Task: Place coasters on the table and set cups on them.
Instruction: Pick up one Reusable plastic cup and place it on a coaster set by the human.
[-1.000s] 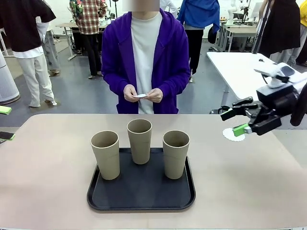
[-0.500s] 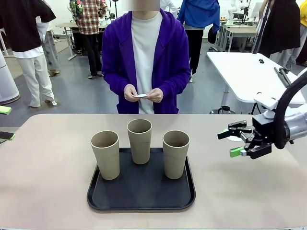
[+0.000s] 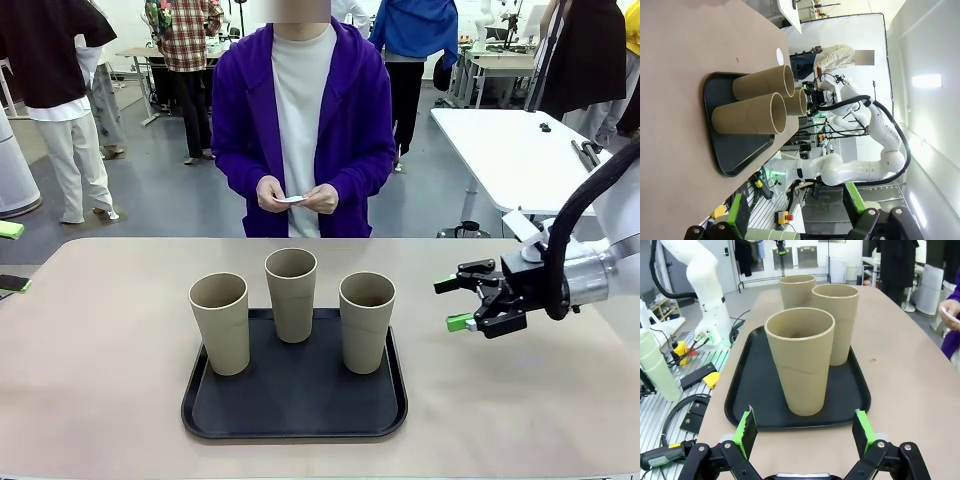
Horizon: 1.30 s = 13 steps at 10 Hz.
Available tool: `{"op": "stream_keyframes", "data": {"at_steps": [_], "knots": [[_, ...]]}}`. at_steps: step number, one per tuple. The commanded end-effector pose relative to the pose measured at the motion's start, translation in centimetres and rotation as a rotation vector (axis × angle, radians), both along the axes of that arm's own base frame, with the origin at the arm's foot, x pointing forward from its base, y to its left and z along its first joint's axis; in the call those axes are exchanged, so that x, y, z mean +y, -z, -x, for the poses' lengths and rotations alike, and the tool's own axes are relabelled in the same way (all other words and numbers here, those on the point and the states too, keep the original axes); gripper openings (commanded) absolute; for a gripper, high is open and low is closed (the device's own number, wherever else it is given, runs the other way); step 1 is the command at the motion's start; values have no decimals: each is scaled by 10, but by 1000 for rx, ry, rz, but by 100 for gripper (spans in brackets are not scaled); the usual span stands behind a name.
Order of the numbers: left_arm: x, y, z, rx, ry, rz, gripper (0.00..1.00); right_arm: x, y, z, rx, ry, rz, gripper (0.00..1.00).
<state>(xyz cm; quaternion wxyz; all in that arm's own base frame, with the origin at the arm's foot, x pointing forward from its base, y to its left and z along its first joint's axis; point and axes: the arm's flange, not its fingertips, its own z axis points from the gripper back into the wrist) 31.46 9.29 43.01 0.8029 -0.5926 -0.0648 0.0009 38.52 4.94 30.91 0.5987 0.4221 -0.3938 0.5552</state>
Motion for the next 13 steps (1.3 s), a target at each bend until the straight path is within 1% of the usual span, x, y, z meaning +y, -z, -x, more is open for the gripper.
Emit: {"op": "stream_keyframes", "data": {"at_steps": [1,2,9,11,13], "knots": [[1,-1,0,-16,3,12,100,9,11,-2,-16,-6,38,100],[1,-1,0,-16,3,12,100,0,0,0,0,0,0,100],[1,-1,0,-16,3,12,100,0,0,0,0,0,0,100],[1,-1,0,-16,3,12,100,2,7,-1,-8,12,-12,100],[1,-1,0,-16,3,12,100,15,18,0,71,29,-40,100]]}}
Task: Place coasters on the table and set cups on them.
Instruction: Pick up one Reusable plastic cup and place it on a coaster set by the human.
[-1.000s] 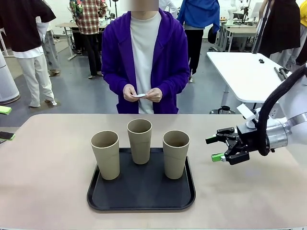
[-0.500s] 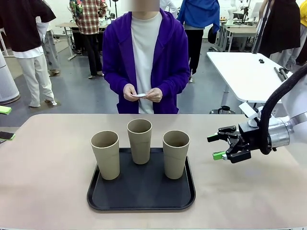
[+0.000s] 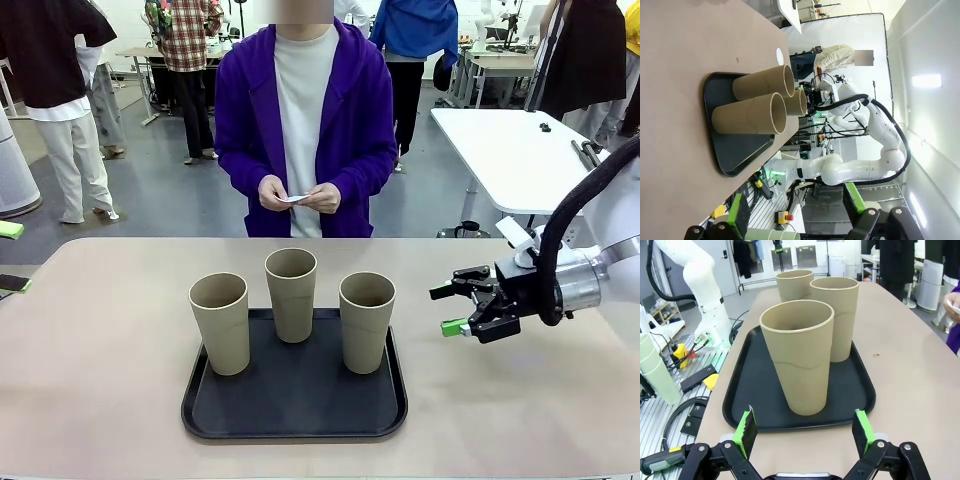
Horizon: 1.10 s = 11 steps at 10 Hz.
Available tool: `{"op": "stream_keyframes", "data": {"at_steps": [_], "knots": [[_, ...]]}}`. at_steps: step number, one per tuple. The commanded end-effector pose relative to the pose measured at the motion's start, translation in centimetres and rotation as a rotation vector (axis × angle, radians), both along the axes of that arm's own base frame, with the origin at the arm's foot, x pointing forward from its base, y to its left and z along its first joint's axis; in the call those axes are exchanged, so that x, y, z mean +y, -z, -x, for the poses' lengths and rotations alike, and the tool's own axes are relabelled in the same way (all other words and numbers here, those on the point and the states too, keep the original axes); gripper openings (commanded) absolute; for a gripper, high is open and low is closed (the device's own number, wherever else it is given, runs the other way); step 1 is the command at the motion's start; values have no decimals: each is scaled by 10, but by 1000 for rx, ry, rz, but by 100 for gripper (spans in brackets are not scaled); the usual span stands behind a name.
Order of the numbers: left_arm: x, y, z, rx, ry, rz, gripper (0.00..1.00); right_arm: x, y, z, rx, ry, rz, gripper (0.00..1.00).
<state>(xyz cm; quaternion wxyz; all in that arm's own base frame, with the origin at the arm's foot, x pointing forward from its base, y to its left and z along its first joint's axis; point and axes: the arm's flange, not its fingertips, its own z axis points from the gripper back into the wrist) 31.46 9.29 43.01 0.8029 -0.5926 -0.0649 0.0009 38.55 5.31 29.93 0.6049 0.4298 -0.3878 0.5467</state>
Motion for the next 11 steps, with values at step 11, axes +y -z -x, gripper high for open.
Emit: {"op": "stream_keyframes", "data": {"at_steps": [11], "knots": [[1,-1,0,-16,3,12,100,69,49,-24,88,-124,-78,100]]}}
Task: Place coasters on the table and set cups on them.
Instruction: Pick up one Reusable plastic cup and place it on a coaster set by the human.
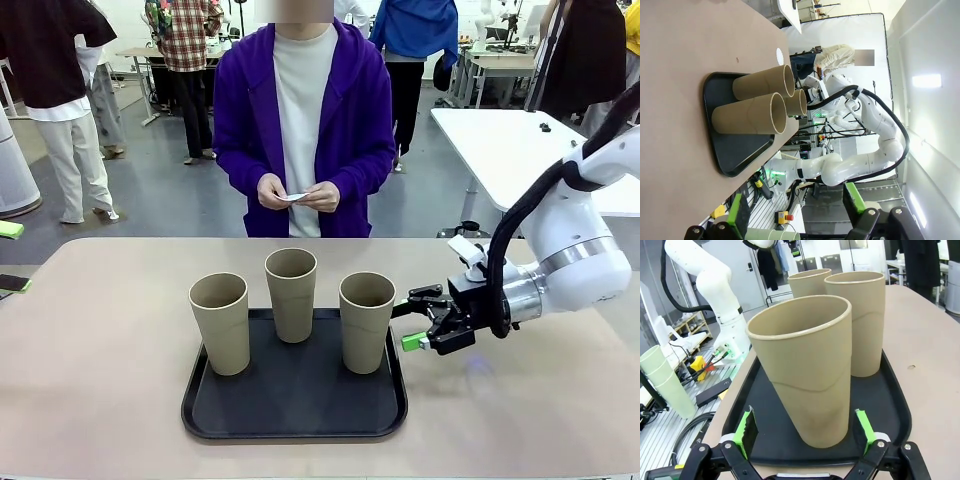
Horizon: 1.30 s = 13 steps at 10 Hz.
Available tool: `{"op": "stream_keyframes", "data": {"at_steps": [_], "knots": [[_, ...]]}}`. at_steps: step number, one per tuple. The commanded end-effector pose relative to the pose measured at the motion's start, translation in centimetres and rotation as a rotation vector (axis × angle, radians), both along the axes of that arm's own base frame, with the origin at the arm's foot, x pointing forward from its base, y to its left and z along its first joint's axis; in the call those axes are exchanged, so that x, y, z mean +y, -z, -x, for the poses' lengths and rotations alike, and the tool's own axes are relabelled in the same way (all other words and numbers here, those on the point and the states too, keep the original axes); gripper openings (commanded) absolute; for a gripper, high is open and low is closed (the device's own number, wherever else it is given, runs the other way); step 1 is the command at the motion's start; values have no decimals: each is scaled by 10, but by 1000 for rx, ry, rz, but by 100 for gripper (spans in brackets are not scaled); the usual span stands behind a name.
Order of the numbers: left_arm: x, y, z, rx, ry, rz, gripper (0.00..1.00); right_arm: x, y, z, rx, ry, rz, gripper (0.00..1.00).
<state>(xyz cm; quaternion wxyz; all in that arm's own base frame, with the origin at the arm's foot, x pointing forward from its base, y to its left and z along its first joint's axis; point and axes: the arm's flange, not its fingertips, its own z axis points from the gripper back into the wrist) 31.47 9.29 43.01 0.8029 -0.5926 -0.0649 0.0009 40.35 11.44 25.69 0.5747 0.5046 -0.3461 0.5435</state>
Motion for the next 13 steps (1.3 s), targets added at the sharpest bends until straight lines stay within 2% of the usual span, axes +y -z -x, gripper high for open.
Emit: {"op": "stream_keyframes", "data": {"at_steps": [1,13], "knots": [[1,0,0,-16,3,12,100,11,8,-8,-21,-11,-8,100],[1,0,0,-16,3,12,100,54,28,-12,-50,-131,-12,100]]}}
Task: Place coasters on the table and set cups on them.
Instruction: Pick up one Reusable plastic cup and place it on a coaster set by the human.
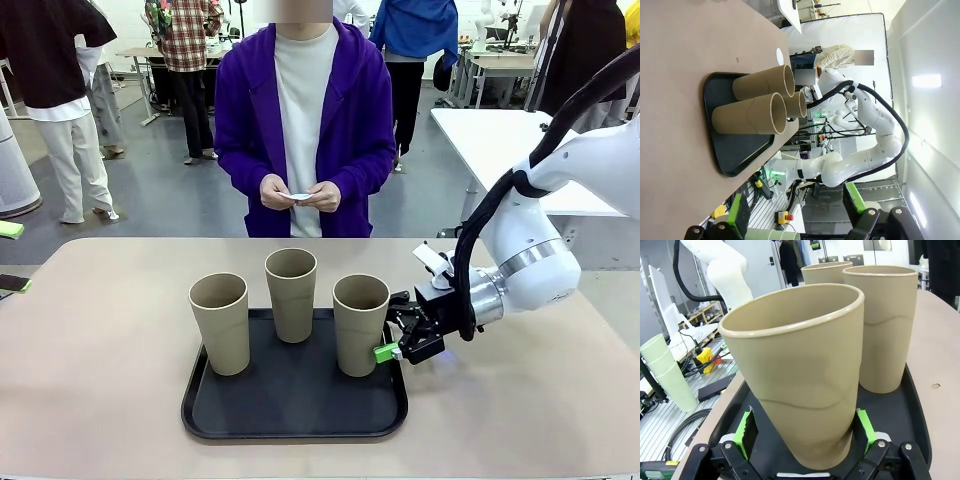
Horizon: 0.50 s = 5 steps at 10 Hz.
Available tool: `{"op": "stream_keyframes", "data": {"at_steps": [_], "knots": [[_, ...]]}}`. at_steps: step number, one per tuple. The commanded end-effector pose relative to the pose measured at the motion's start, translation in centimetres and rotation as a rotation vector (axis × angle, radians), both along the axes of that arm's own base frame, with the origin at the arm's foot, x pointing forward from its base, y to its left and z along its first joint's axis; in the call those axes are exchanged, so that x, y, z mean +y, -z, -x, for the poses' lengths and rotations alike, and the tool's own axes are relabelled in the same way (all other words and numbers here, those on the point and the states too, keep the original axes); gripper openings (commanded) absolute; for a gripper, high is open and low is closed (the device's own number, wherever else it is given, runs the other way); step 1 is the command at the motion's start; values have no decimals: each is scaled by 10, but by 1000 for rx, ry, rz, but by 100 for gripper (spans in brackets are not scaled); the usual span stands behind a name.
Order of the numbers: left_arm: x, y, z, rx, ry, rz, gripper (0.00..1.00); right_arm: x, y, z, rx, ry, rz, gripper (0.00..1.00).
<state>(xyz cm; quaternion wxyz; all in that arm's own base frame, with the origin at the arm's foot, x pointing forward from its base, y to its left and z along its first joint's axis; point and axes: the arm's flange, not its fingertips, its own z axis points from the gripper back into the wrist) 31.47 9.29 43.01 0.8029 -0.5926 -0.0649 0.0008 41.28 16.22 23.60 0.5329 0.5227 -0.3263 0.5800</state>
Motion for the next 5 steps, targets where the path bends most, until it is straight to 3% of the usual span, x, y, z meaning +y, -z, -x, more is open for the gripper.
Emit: {"op": "stream_keyframes", "data": {"at_steps": [1,5], "knots": [[1,0,0,-16,3,12,100,10,9,-3,-32,-17,3,100],[1,0,0,-16,3,12,100,24,9,-2,-42,-58,-23,100]]}}
